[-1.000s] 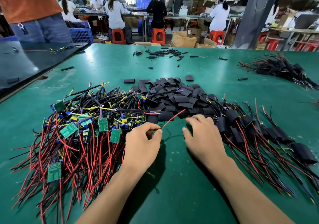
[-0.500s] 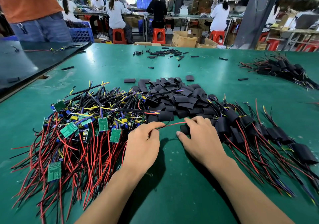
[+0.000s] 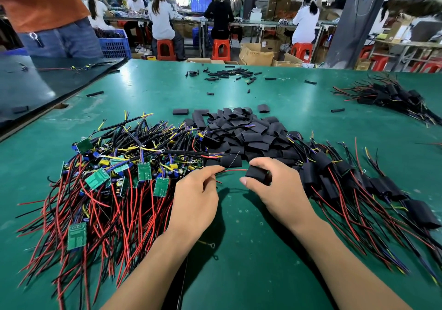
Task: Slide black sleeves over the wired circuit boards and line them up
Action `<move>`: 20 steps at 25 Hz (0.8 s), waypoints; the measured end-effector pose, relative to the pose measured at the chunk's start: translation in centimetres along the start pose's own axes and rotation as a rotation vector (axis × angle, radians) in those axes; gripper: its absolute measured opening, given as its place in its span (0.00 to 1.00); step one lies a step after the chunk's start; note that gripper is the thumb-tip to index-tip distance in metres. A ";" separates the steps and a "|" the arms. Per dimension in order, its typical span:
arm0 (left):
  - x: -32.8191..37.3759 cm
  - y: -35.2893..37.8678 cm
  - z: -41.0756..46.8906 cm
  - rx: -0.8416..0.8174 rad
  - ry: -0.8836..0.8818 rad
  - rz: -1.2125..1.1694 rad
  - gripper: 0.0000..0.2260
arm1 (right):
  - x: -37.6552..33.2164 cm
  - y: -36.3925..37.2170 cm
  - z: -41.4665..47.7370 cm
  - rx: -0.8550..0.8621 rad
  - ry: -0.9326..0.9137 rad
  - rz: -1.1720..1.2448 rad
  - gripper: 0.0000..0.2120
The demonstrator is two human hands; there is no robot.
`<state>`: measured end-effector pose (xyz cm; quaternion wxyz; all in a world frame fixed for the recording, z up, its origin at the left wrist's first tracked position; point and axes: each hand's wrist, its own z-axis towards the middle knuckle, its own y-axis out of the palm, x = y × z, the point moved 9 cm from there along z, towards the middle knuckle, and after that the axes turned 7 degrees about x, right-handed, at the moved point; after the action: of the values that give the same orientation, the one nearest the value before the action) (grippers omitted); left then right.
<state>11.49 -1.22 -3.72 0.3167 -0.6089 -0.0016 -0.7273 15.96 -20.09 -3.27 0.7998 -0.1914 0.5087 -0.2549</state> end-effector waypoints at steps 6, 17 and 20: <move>-0.2 -0.5 0.0 0.030 -0.047 -0.079 0.14 | 0.0 -0.7 0.0 0.080 0.012 0.171 0.14; -1.1 0.8 0.0 -0.113 -0.198 -0.215 0.14 | -0.6 0.4 -0.1 -0.022 0.107 0.521 0.15; 0.1 0.4 -0.2 -0.103 -0.029 -0.044 0.07 | -1.0 0.7 -0.1 -0.060 0.131 0.638 0.15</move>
<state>11.53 -1.65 -3.81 0.2686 -0.6349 0.0177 -0.7242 15.66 -18.92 -3.06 0.7990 -0.0289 0.6006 0.0119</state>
